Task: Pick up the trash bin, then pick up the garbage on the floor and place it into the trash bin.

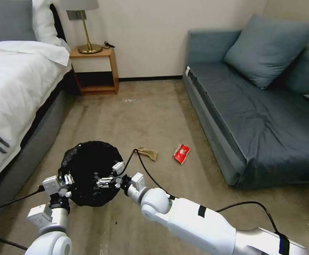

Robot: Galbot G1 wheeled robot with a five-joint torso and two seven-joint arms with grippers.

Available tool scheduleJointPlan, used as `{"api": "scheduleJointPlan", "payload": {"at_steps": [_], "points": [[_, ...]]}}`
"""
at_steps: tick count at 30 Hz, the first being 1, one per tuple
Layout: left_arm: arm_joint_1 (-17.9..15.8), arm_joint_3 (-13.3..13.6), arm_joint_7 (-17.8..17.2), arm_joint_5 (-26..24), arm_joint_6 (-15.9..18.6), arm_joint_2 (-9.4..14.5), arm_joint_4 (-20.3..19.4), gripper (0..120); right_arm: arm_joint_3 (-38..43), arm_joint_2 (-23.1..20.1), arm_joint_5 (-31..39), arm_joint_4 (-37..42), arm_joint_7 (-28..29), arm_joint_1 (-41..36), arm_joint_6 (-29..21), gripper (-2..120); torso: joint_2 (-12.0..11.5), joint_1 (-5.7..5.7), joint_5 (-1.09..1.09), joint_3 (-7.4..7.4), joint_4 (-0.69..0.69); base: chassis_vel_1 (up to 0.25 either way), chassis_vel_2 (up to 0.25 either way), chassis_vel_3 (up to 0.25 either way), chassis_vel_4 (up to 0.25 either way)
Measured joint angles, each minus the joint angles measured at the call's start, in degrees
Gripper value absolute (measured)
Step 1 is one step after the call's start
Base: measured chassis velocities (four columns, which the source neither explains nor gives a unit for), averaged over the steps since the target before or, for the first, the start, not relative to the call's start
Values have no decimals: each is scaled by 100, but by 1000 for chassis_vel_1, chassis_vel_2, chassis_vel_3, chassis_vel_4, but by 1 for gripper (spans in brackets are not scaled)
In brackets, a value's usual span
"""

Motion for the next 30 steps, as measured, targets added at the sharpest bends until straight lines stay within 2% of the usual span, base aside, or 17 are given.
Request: {"api": "scheduleJointPlan", "payload": {"at_steps": [8, 14, 19, 30], "points": [[1, -51, -109, 39, 9, 16, -119, 7, 466, -578, 139, 757, 333, -451, 141, 100, 0, 0, 1, 0, 1, 0, 0, 0, 0], [16, -69, -128, 157, 5, 34, -78, 7, 1289, -921, 75, 866, 797, -964, -302, 100, 0, 0, 1, 0, -1, 0, 0, 0, 0], [49, -93, -178, 165, 25, 52, -85, 7, 1661, -1135, -33, 800, 882, -1271, -603, 100, 0, 0, 0, 0, 0, 0, 0, 0, 0], [162, -156, -207, 90, 1, 122, -86, 7, 1933, -1134, -248, 354, 988, -1516, -698, 100, 0, 0, 0, 0, 1, 0, 0, 0, 0]]}}
